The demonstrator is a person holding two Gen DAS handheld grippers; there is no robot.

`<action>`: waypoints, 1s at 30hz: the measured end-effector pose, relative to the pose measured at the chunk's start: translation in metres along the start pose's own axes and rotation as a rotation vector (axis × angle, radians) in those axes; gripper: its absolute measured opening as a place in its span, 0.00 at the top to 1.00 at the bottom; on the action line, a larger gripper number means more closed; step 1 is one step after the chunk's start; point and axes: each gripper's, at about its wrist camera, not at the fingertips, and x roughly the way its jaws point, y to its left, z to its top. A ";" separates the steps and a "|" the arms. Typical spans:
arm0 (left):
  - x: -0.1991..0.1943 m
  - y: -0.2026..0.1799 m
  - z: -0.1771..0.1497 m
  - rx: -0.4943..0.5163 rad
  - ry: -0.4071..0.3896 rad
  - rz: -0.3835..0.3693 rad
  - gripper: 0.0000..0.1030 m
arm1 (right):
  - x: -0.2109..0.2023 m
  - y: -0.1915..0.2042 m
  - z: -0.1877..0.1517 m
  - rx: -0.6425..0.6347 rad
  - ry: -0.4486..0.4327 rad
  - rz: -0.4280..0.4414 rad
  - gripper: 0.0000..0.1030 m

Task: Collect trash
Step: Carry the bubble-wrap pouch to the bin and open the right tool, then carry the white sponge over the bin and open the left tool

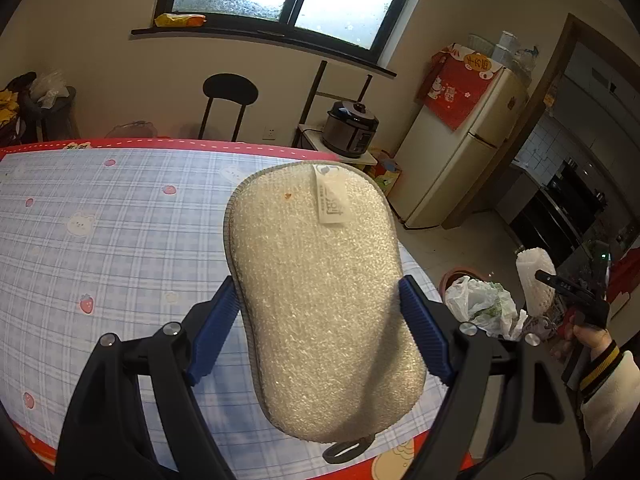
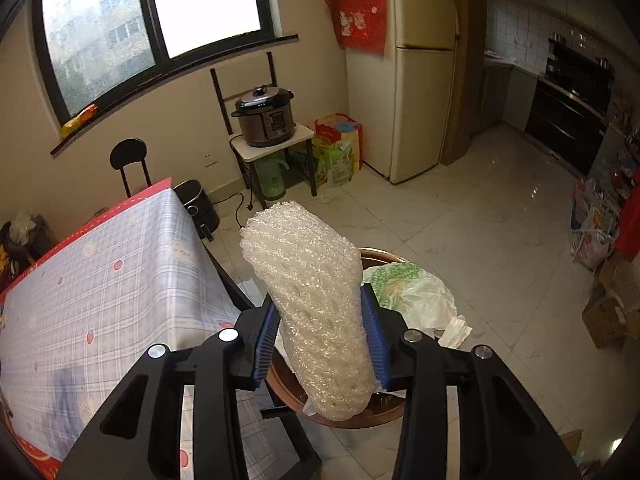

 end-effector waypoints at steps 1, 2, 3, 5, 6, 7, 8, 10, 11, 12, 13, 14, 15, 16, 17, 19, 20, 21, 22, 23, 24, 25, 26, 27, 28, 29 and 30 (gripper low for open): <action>0.002 -0.008 -0.001 0.006 0.000 -0.004 0.23 | 0.007 -0.008 0.001 0.017 0.014 0.001 0.51; 0.005 -0.015 -0.002 0.012 0.002 -0.009 0.23 | 0.017 -0.015 0.003 0.037 0.044 0.010 0.43; 0.006 -0.020 -0.002 0.017 0.003 -0.013 0.23 | 0.022 -0.017 0.003 0.046 0.061 0.013 0.39; 0.010 -0.031 -0.003 0.030 0.005 -0.021 0.23 | 0.024 -0.019 0.004 0.040 0.067 0.016 0.25; 0.012 -0.037 -0.003 0.038 0.007 -0.026 0.23 | 0.022 -0.017 0.005 0.026 0.053 0.014 0.21; 0.014 -0.043 -0.004 0.046 0.010 -0.030 0.23 | 0.018 -0.015 0.006 0.015 0.038 0.010 0.15; 0.016 -0.047 -0.004 0.052 0.012 -0.033 0.23 | 0.014 -0.014 0.006 0.004 0.020 0.012 0.10; 0.020 -0.056 -0.005 0.065 0.017 -0.045 0.23 | 0.006 -0.014 0.008 0.000 -0.001 0.022 0.08; 0.022 -0.061 -0.005 0.071 0.019 -0.051 0.23 | 0.004 -0.016 0.009 0.001 -0.005 0.024 0.08; 0.025 -0.066 -0.004 0.078 0.020 -0.059 0.23 | 0.000 -0.018 0.011 0.003 -0.010 0.027 0.08; 0.026 -0.071 -0.005 0.085 0.021 -0.065 0.23 | -0.005 -0.020 0.012 0.008 -0.020 0.028 0.08; 0.028 -0.076 -0.005 0.093 0.023 -0.074 0.23 | -0.010 -0.022 0.013 0.012 -0.032 0.030 0.07; 0.029 -0.082 -0.006 0.101 0.024 -0.081 0.23 | -0.017 -0.024 0.015 0.017 -0.047 0.031 0.06; 0.030 -0.087 -0.007 0.109 0.027 -0.088 0.23 | -0.025 -0.026 0.016 0.019 -0.064 0.031 0.05; 0.032 -0.093 -0.007 0.117 0.030 -0.095 0.23 | -0.033 -0.027 0.017 0.018 -0.086 0.028 0.05; 0.036 -0.101 -0.007 0.127 0.037 -0.109 0.23 | -0.050 -0.029 0.017 0.014 -0.117 0.017 0.05; 0.039 -0.106 -0.008 0.134 0.042 -0.120 0.23 | -0.058 -0.031 0.017 0.012 -0.131 0.007 0.05; 0.042 -0.110 -0.007 0.140 0.046 -0.129 0.23 | -0.066 -0.032 0.017 0.012 -0.144 0.001 0.05; 0.044 -0.115 -0.007 0.147 0.049 -0.139 0.23 | -0.071 -0.033 0.017 0.013 -0.155 0.002 0.05; 0.047 -0.121 -0.007 0.156 0.051 -0.150 0.23 | -0.078 -0.035 0.016 0.015 -0.166 0.004 0.05; 0.050 -0.126 -0.006 0.162 0.052 -0.161 0.23 | -0.085 -0.036 0.014 0.017 -0.175 0.005 0.05; 0.053 -0.132 -0.006 0.168 0.055 -0.173 0.23 | -0.092 -0.039 0.012 0.019 -0.182 0.006 0.05; 0.056 -0.139 -0.006 0.175 0.060 -0.188 0.22 | -0.098 -0.041 0.011 0.018 -0.189 0.004 0.05; 0.060 -0.147 -0.006 0.184 0.066 -0.201 0.22 | -0.103 -0.044 0.009 0.017 -0.196 -0.002 0.05; 0.064 -0.155 -0.007 0.194 0.073 -0.214 0.22 | -0.107 -0.045 0.006 0.016 -0.200 -0.008 0.05; 0.068 -0.164 -0.007 0.206 0.081 -0.226 0.22 | -0.111 -0.048 0.004 0.017 -0.200 -0.019 0.05; 0.074 -0.173 -0.008 0.219 0.091 -0.241 0.22 | -0.115 -0.050 0.002 0.019 -0.199 -0.027 0.05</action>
